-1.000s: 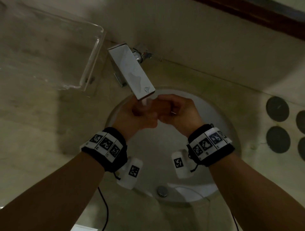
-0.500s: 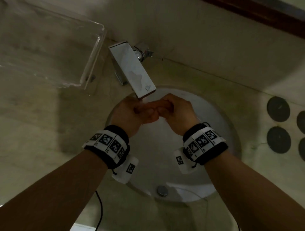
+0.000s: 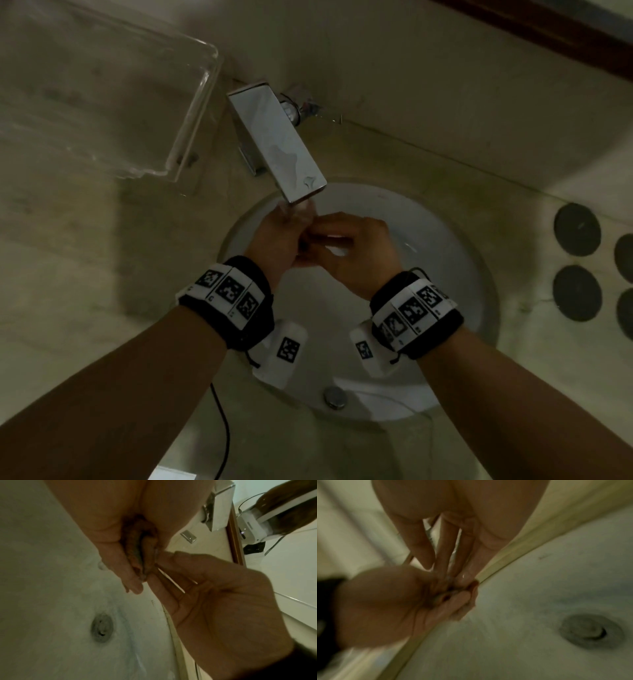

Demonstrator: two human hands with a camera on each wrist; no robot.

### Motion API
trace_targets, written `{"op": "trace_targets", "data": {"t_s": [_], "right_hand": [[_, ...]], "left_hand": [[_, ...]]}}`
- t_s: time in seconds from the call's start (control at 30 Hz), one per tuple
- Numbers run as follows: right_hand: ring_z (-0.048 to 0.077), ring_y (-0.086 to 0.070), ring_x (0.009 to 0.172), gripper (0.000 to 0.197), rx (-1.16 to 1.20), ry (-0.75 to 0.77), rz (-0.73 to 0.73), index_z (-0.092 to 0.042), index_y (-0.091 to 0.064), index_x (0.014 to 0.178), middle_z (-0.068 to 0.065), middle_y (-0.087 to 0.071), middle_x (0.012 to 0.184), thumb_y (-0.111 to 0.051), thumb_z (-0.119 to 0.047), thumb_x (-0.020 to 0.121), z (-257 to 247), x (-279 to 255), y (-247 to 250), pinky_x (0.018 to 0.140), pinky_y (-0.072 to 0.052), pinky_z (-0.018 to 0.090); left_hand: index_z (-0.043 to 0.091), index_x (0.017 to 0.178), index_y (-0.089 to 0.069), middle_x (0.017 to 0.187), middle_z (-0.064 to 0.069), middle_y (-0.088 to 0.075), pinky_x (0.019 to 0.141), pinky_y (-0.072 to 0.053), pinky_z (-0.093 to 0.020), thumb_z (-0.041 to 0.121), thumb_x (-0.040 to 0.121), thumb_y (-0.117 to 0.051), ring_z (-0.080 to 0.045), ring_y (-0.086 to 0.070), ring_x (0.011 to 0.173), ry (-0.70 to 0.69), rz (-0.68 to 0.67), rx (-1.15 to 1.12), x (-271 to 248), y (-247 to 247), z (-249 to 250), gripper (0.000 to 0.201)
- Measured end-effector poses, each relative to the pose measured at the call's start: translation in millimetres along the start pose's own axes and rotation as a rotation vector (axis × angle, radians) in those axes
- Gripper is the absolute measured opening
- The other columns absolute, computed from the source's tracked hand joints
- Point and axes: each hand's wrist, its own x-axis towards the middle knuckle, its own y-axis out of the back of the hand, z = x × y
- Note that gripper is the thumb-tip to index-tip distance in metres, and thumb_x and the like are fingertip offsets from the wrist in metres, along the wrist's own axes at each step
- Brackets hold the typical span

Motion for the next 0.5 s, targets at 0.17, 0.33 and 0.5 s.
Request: {"op": "trace_targets", "data": {"t_s": [0.17, 0.33, 0.5], "right_hand": [[0.007, -0.068, 0.074, 0.005, -0.022, -0.08, 0.078, -0.014, -0.074, 0.079, -0.003, -0.071, 0.085, -0.078, -0.017, 0.077, 6.1, 6.7, 15.3, 0.071, -0.057, 0.026], [0.006, -0.066, 0.076, 0.033, -0.147, -0.152, -0.075, -0.022, -0.064, 0.111, -0.006, -0.068, 0.097, -0.073, -0.033, 0.082, 3.6, 13.3, 14.9, 0.07, -0.057, 0.024], [0.008, -0.068, 0.076, 0.023, -0.104, -0.19, -0.079, -0.025, -0.07, 0.101, -0.008, -0.071, 0.094, -0.07, -0.037, 0.082, 0.1, 16.8, 9.3, 0.071, -0.057, 0.029]], "left_hand": [[0.004, 0.091, -0.065, 0.087, -0.014, -0.068, 0.072, -0.062, -0.043, 0.012, 0.099, -0.051, -0.025, -0.069, 0.078, -0.052, -0.064, 0.047, 1.5, 0.7, -1.2, 0.018], [0.023, 0.062, -0.071, 0.08, -0.014, -0.069, 0.079, -0.055, -0.061, 0.013, 0.09, -0.058, -0.036, -0.067, 0.075, -0.043, -0.046, 0.071, 1.9, 1.9, 5.6, 0.033], [0.012, 0.083, -0.062, 0.097, -0.024, -0.068, 0.084, -0.054, -0.058, 0.009, 0.092, -0.052, -0.042, -0.067, 0.085, -0.032, -0.017, 0.029, -1.9, -2.6, 14.3, 0.014]]}}
